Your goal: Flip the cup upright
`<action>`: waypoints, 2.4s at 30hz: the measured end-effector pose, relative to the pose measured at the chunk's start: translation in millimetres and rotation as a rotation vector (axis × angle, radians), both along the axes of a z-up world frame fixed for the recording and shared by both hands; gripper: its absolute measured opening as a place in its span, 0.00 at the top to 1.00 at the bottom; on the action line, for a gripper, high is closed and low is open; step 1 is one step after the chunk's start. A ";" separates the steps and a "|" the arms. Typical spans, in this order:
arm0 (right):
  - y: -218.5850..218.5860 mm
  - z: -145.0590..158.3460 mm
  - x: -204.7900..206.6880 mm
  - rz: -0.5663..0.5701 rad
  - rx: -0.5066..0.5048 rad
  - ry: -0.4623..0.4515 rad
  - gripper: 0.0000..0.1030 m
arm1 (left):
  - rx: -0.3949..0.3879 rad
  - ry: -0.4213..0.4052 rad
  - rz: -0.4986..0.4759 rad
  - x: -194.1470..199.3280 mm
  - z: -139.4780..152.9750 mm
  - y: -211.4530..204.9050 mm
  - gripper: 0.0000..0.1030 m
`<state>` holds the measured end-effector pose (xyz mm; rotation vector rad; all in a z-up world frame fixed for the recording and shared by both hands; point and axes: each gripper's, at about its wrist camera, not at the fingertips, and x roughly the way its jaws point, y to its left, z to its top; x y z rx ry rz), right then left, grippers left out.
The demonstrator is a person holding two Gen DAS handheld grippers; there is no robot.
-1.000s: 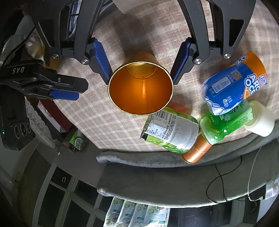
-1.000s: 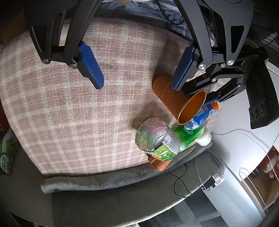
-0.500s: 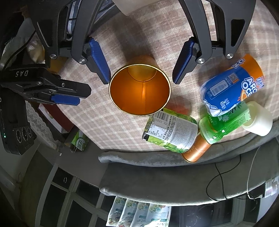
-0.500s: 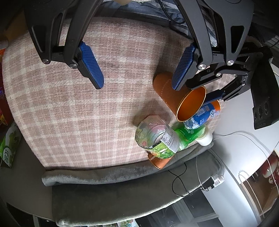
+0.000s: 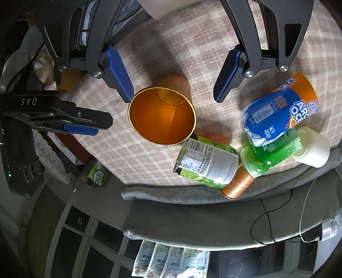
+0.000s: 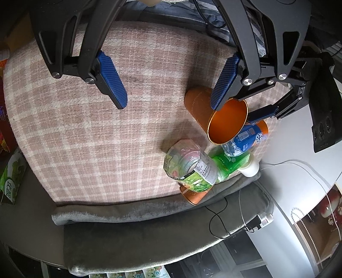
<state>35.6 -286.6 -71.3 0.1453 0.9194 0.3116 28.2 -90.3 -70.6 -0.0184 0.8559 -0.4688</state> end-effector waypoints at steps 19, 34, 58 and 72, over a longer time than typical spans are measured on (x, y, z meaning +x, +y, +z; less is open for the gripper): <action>5.4 11.9 -2.2 -0.037 -0.047 -0.089 0.19 | 0.021 -0.063 0.068 -20.0 13.6 23.1 0.25; 20.5 40.5 -21.7 -0.152 -0.200 -0.356 0.10 | 0.002 -0.391 0.386 -40.7 63.7 65.4 0.20; 27.7 55.1 -30.7 -0.222 -0.252 -0.474 0.00 | -0.016 -0.397 0.430 -43.6 69.1 73.9 0.19; 30.5 60.1 -32.7 -0.236 -0.282 -0.513 0.00 | -0.022 -0.391 0.424 -43.7 68.7 72.3 0.19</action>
